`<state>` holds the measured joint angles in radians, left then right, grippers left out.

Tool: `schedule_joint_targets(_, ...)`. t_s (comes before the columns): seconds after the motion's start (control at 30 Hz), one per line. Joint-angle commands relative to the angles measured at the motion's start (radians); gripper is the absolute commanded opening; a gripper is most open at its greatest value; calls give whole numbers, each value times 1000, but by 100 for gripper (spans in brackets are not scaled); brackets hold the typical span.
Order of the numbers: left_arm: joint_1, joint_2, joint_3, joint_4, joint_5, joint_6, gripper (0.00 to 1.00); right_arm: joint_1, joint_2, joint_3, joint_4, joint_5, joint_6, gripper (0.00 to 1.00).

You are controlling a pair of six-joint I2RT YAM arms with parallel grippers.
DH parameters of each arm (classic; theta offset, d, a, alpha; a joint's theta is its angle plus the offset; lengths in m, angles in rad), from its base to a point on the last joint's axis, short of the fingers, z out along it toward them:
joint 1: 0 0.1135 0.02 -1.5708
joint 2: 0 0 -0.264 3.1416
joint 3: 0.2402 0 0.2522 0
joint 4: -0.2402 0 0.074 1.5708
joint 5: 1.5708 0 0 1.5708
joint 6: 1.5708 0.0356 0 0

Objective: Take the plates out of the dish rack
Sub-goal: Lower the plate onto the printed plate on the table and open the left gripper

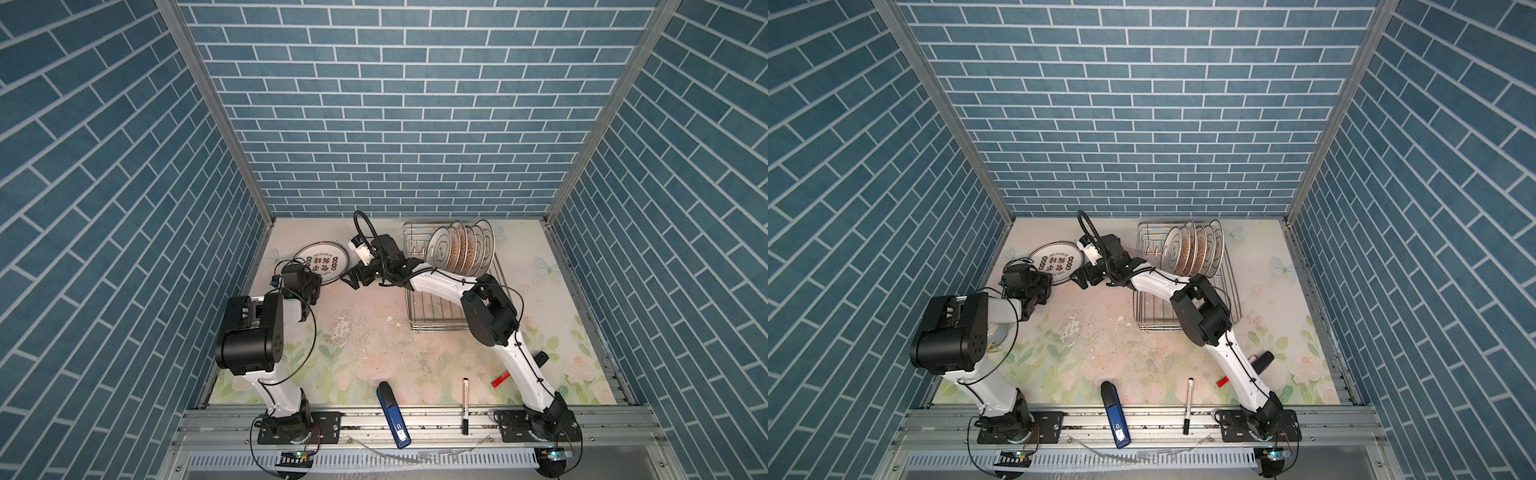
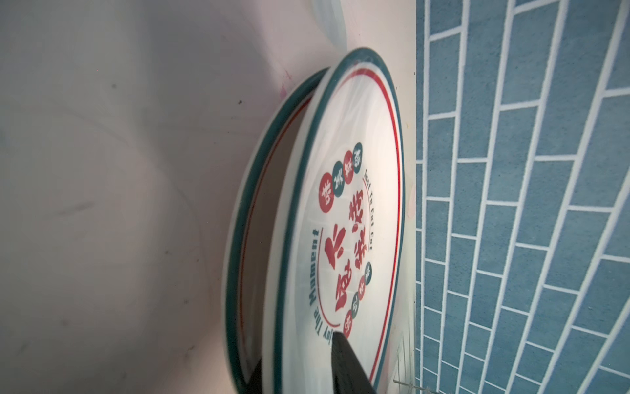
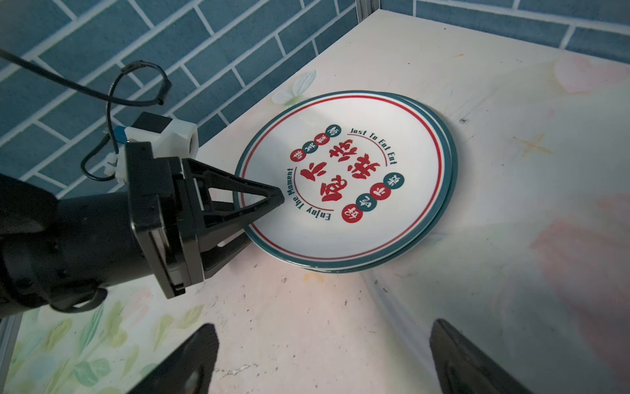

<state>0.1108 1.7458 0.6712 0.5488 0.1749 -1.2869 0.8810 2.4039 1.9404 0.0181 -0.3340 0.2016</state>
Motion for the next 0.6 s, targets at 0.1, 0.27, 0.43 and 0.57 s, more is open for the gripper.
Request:
schedule_joint_targets(0.1, 13, -29, 81, -212, 2, 81, 33, 6, 13, 55, -32, 51, -19, 98)
schedule_joint_targets(0.27, 7, -60, 118, -309, -39, 134, 48, 5, 12, 54, -25, 44, -13, 98)
schedule_joint_targets(0.43, 6, -86, 130, -365, -72, 156, 49, 6, 13, 54, -24, 44, -12, 98)
schedule_joint_targets(0.57, 5, -97, 139, -376, -73, 169, 49, 4, 8, 48, -20, 43, -11, 98)
